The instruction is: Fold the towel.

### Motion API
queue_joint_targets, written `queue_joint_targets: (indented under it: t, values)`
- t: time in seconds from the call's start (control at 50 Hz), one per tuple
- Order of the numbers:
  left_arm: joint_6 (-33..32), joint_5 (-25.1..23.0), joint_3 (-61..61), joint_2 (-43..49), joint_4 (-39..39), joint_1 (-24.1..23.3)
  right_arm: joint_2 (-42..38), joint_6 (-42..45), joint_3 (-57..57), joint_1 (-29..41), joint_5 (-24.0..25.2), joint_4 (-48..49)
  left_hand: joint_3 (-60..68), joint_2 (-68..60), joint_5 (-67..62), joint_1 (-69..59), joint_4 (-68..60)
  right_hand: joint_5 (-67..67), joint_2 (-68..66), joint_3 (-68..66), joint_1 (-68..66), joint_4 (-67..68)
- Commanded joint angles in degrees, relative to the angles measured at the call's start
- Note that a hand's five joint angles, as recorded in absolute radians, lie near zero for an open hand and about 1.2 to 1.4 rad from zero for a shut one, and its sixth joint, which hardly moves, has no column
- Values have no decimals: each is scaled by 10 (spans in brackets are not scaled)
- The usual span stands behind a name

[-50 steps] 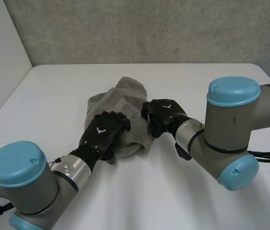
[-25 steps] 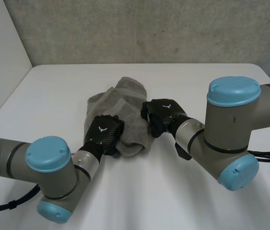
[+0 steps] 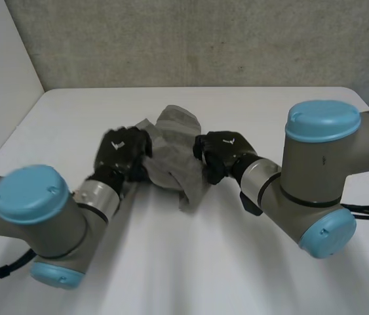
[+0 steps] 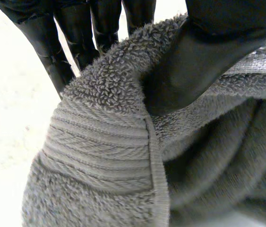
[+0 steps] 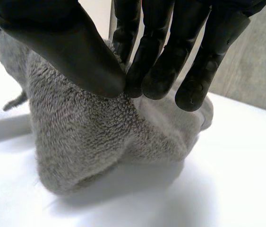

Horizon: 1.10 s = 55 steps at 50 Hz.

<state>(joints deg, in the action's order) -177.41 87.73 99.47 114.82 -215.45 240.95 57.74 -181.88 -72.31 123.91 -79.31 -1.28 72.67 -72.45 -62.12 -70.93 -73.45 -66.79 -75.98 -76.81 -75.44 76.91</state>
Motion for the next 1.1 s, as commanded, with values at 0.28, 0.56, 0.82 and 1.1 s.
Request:
queue_joint_targets:
  t: [0.28,0.56,0.82,1.1]
  values:
    - [10,-20,2,-240,18,13,135,42,150,-38,12,71,73,-75,-79,-91,-66,-32,-40,-32,-46,31]
    - [9,-20,77,-165,35,36,-65,347,226,-23,12,-29,73,-75,-79,-91,-66,668,660,668,654,-669]
    - [7,-41,82,-151,79,115,38,155,86,-91,-2,-102,72,-74,-77,-89,-64,668,660,668,654,-669]
    - [8,-56,99,-151,86,122,23,153,-72,-139,5,-81,57,-59,-62,-74,-49,598,590,598,585,-599]
